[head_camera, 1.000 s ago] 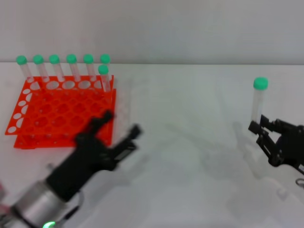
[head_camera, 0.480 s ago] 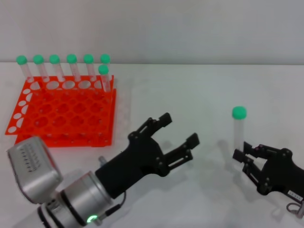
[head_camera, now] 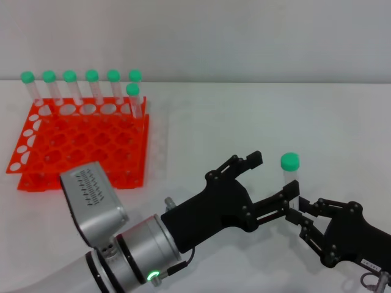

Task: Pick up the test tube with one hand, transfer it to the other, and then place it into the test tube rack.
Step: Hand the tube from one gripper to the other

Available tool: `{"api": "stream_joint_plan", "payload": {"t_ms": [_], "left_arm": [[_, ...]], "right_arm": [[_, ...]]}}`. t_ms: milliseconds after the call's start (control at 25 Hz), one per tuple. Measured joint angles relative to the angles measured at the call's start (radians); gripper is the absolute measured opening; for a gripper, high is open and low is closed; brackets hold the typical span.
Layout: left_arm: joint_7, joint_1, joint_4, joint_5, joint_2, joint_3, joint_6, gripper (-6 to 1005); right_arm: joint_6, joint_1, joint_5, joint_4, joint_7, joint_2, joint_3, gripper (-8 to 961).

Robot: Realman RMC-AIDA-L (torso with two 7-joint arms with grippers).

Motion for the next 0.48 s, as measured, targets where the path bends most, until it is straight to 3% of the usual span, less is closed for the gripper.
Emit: {"api": "stream_joint_plan", "payload": {"t_ms": [440,480], "left_arm": [[0.000,-0.043,-0.015,0.005,0.002,0.030,0.048,852],[0.000,-0.044,-0.016,0.005,0.001,0.030,0.050,752]], "right_arm": [[0.010,0.005,0.000,-0.002,-0.001,0.000,-0.014,256],[0.010,0.005,0.000,-0.002,-0.001,0.000,-0.014,257]]}}
